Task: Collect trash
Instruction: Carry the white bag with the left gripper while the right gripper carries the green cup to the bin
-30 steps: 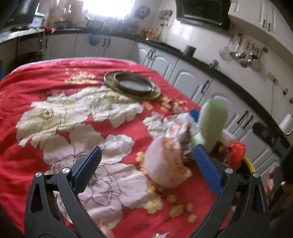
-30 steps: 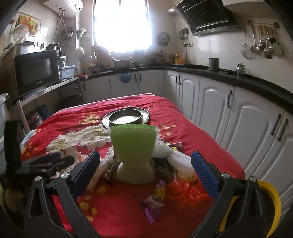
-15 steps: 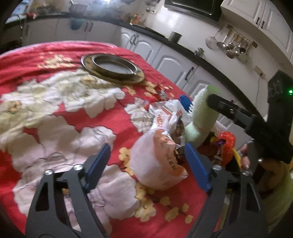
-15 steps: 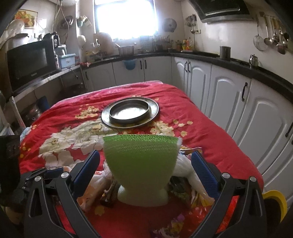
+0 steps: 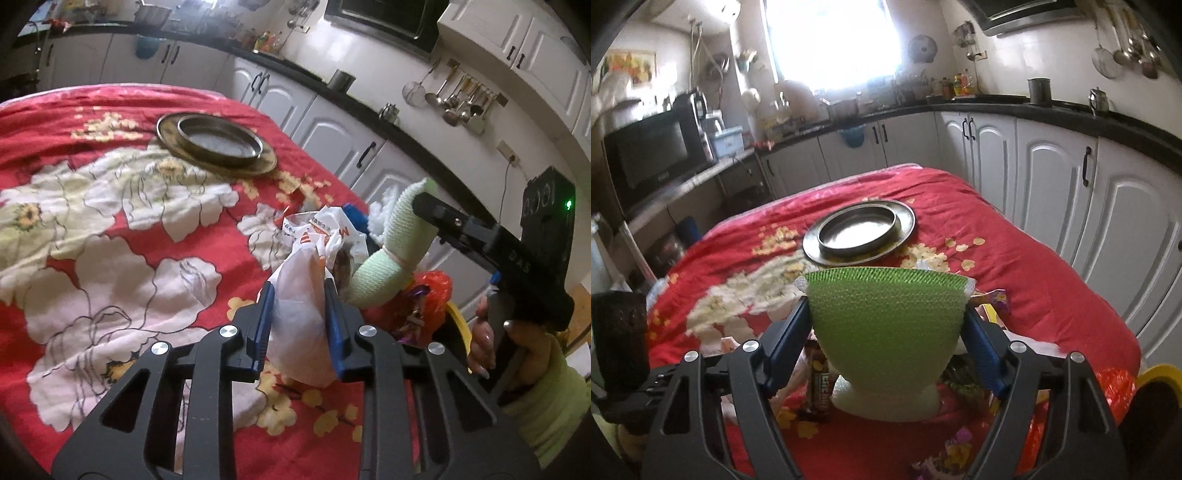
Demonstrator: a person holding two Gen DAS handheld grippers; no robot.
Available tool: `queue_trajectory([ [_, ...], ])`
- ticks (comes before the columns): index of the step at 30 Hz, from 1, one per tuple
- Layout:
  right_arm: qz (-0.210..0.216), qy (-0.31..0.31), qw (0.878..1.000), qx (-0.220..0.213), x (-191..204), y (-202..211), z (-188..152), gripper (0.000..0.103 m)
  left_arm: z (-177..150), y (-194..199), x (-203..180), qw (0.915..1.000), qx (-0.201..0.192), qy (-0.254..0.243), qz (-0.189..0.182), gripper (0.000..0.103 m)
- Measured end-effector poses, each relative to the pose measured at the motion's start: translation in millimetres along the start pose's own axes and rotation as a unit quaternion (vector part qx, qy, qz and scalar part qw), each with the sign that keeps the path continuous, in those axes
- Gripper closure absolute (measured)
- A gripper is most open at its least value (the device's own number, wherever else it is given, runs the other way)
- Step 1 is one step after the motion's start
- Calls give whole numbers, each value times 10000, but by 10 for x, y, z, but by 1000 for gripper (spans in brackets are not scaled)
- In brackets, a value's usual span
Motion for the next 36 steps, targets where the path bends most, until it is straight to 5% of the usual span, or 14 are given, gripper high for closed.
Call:
queue_trajectory([
  [17,-26,-356,9962,-793,-309,920,281,27,384,540,-442,9954,-711,-580,264,84],
  [36,-918,-882,9834,-1294,-1206,1808,86,27,209,-45,-1479,9870,-238,-1538,-411,84],
])
Point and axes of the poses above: each gripper's, at about its wrist camera, not at the fingertips, and y roughly against the way its jaws point, x to its left, z to its top, the point moved 8 cm from there along -y, roughly the way its jaws point, and after that the axes turned 3 degrees about x, right-handed, at the moved point
